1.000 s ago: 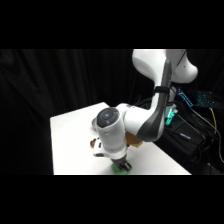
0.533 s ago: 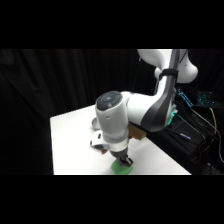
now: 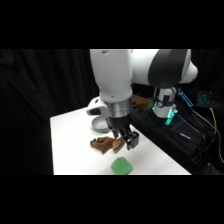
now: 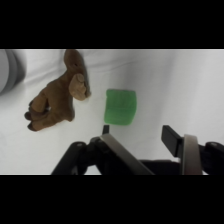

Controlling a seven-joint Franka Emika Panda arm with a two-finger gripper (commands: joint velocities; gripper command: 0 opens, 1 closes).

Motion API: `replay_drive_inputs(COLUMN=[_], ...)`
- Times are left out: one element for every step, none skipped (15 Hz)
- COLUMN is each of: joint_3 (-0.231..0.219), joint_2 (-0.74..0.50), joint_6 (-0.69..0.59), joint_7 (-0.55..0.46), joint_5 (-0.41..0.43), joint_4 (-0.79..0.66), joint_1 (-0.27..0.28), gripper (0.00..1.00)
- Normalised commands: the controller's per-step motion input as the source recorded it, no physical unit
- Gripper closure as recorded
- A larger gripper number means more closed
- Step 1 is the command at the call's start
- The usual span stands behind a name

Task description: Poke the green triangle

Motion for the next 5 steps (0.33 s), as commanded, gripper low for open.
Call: replay_drive_inputs(joint_3=[-0.004, -0.011, -0.009, -0.009, -0.005], joint_2=[-0.34, -0.3, -0.26, -0.22, -0.2], joint_6=[-0.31, -0.29, -0.26, -0.24, -0.21], joint_7=[0.05, 0.07, 0.06, 0.05, 0.0], joint_5=[0.049, 0.026, 0.043, 0.037, 0.021], joint_4=[-0.01, 0.01, 0.01, 0.03, 0.02], joint_1=[-0.05, -0.048, -0.051, -0.053, -0.052], gripper=[0.0, 0.0, 0.0, 0.0, 0.0])
